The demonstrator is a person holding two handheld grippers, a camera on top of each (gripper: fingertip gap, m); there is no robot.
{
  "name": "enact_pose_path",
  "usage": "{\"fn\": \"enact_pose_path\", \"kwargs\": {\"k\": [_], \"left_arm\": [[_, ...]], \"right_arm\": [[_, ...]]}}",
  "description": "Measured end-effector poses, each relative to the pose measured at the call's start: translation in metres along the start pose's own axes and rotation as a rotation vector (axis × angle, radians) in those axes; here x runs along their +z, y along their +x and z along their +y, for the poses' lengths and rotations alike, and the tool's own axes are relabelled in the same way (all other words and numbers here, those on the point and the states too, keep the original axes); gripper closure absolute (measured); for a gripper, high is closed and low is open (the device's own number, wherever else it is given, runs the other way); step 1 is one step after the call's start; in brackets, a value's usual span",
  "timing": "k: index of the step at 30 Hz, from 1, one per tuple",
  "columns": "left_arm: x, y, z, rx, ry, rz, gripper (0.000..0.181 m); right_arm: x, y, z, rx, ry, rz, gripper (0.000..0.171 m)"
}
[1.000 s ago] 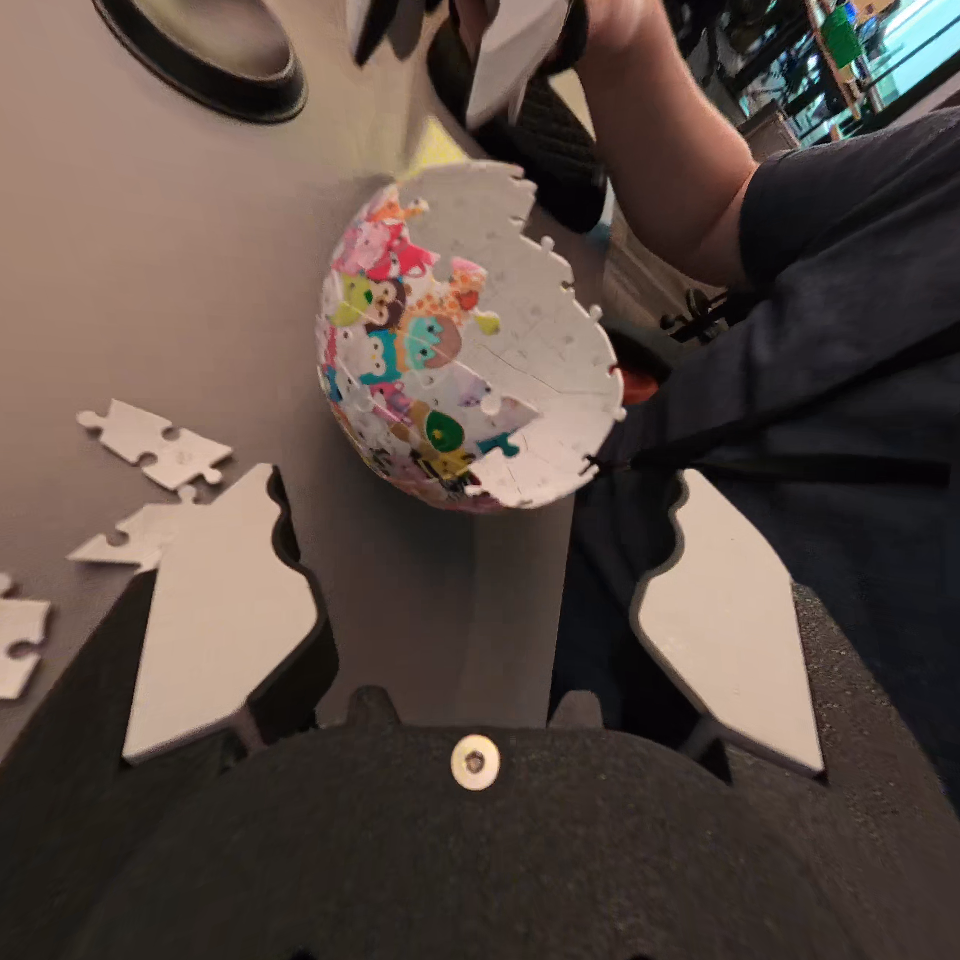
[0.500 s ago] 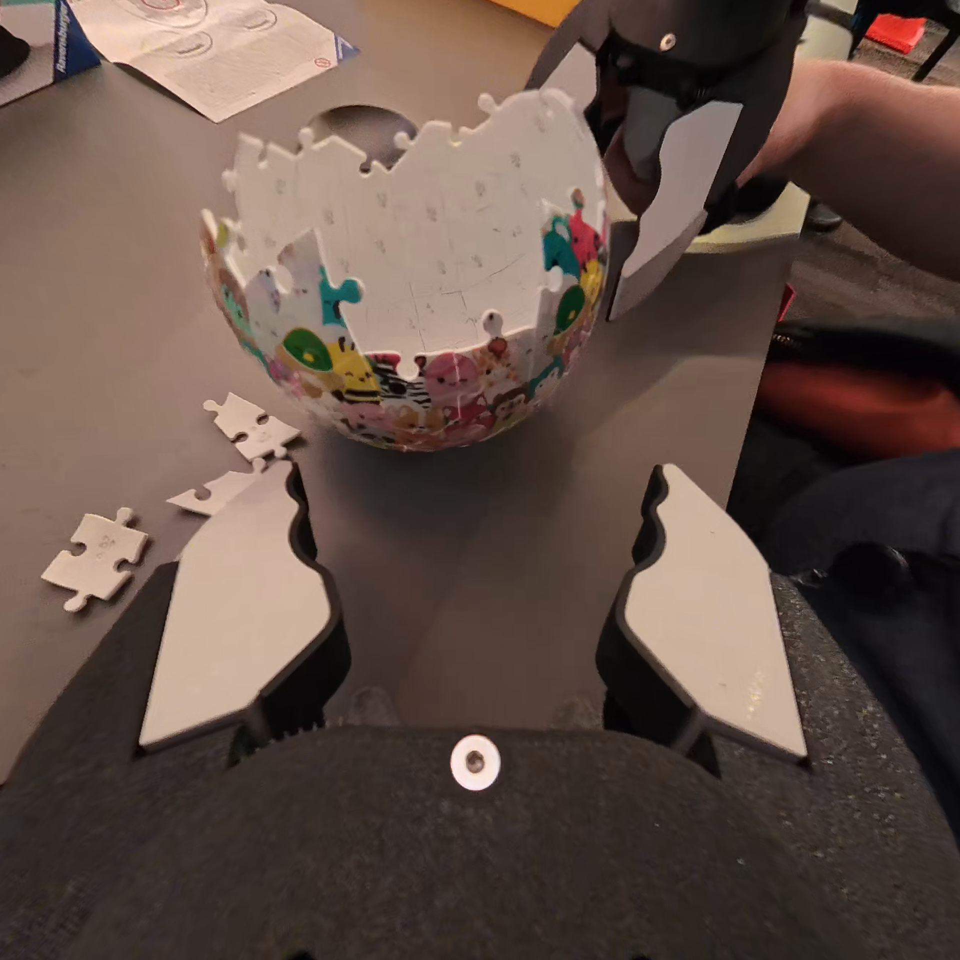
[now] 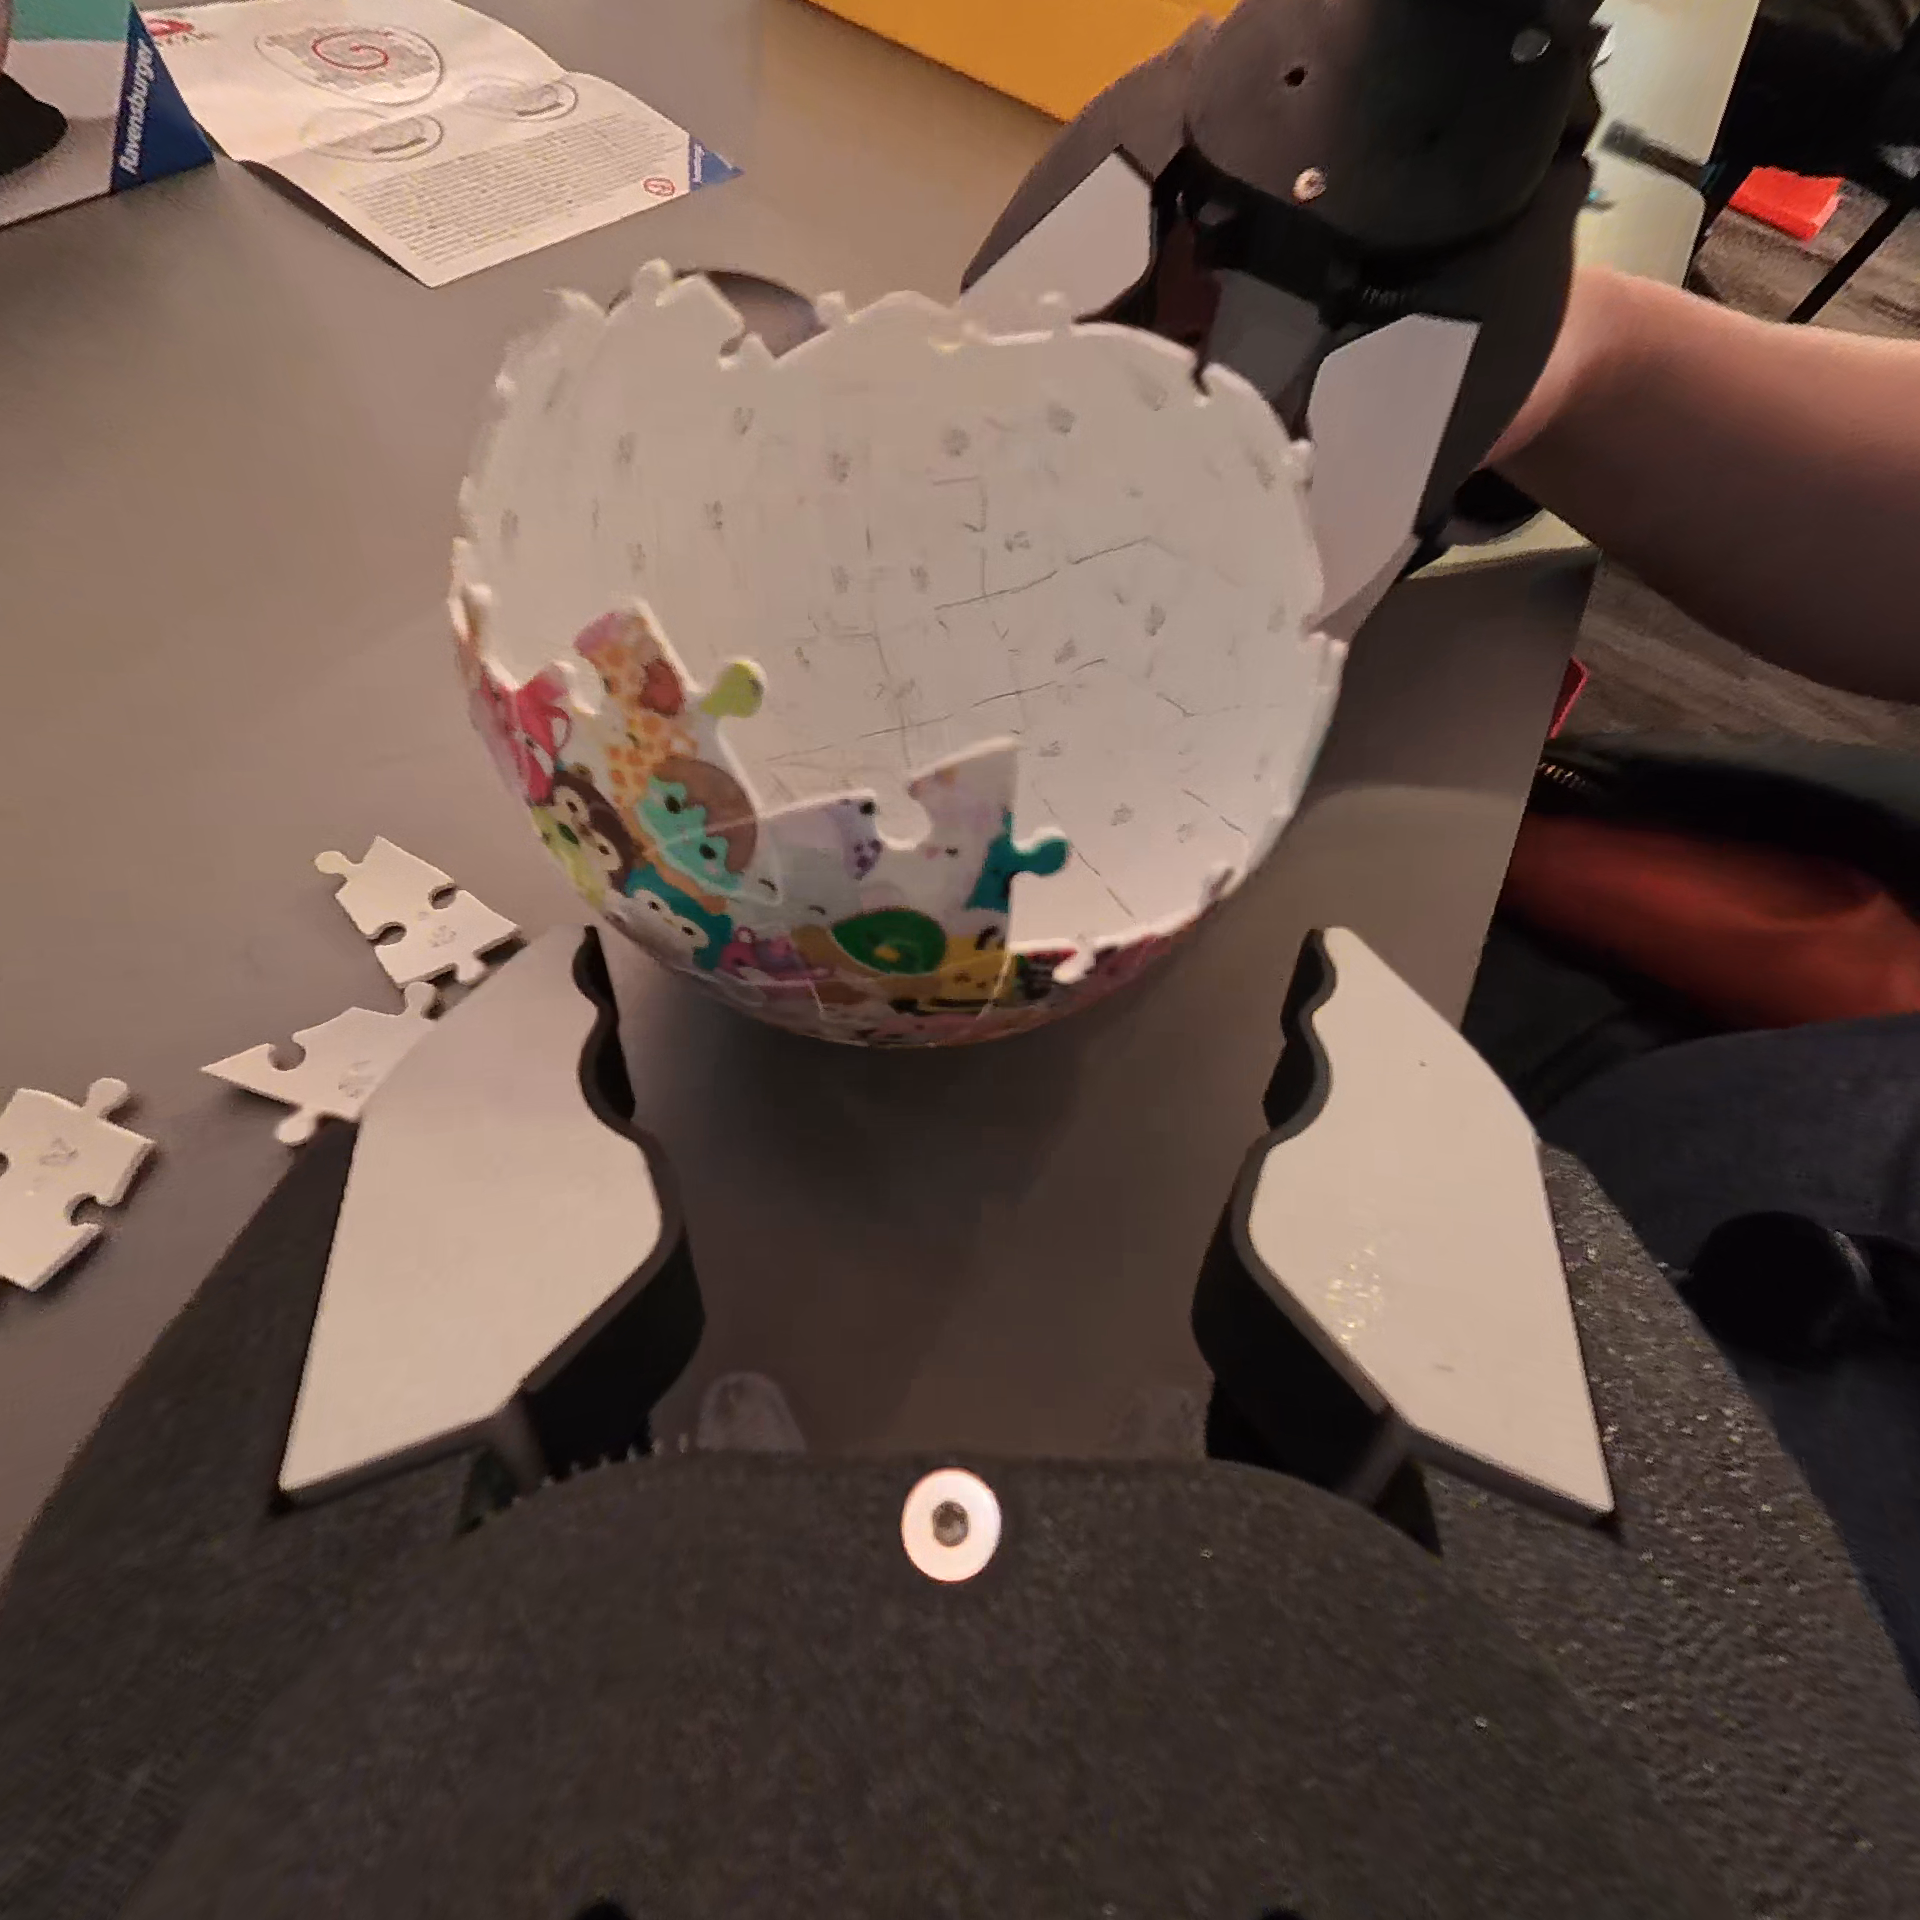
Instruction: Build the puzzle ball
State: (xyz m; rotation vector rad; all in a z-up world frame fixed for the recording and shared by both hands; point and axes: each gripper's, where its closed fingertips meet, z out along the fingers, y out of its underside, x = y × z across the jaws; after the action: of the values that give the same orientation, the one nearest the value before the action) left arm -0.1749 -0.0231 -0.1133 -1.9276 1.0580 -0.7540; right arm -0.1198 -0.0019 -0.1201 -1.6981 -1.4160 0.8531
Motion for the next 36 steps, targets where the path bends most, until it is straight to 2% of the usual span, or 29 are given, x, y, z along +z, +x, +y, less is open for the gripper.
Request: {"fn": "enact_pose_path", "kwargs": {"k": [5,10,15,21,31,36], "left_arm": [[0.002,-0.014,0.007,0.099,-0.067,-0.028,0.057],[0.011,-0.02,0.011,0.196,-0.137,-0.017,0.054],[0.019,-0.022,0.008,0.215,-0.144,0.038,0.048],[0.026,-0.027,0.005,0.246,-0.119,0.084,0.044],[0.029,-0.026,-0.011,0.182,-0.058,0.15,0.046],[0.026,-0.007,-0.025,-0.028,-0.046,0.273,0.046]], "right_arm": [[0.003,-0.001,0.004,-0.041,-0.027,-0.017,0.076],[0.012,0.01,0.008,-0.079,-0.079,-0.01,0.066],[0.021,0.011,0.01,-0.114,-0.117,-0.015,0.064],[0.027,0.013,0.001,-0.147,-0.081,-0.001,0.056],[0.023,0.015,-0.006,-0.074,-0.033,-0.024,0.056],[0.003,0.004,-0.019,0.117,0.006,-0.13,0.056]]}}
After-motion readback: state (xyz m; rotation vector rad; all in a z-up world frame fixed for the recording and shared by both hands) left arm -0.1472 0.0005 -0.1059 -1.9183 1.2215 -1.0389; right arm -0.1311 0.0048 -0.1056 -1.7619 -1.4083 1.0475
